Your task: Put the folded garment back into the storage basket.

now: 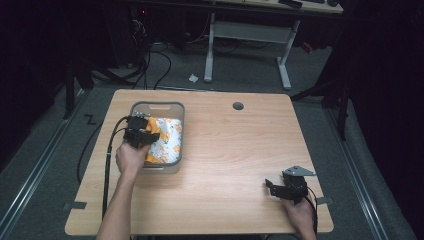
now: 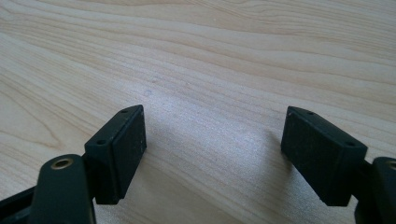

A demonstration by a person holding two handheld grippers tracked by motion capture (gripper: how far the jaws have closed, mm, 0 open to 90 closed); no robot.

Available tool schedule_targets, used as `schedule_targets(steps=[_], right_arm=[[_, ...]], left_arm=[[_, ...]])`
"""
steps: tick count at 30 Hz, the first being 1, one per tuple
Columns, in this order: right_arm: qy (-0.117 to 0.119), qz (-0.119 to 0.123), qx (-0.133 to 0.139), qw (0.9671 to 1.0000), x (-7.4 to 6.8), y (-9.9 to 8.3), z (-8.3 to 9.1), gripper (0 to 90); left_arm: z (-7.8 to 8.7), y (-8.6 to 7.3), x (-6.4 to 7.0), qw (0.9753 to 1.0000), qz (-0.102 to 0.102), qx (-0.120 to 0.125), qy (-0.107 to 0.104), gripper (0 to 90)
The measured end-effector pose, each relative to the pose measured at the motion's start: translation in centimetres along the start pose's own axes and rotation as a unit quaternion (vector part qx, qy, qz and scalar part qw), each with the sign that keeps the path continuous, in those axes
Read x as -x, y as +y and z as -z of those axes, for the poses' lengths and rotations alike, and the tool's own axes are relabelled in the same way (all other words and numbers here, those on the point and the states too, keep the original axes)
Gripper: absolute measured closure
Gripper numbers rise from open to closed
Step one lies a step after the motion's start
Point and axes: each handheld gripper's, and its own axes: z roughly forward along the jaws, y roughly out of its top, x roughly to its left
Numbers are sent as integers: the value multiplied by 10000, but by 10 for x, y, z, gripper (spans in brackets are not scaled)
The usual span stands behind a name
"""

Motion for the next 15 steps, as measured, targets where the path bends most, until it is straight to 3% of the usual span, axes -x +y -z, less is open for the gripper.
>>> schedule_targets(steps=[3, 7, 15], right_arm=[[-1, -2, -1, 10000, 0, 0, 0, 225], [-1, -2, 0, 10000, 0, 0, 0, 225], [-1, -2, -1, 10000, 0, 0, 0, 225]], left_arm=[[2, 0, -1, 9997, 91, 33, 230, 523], [9, 0, -1, 9993, 115, 221, 293, 465], [27, -4, 9, 9970, -20, 763, 112, 444]])
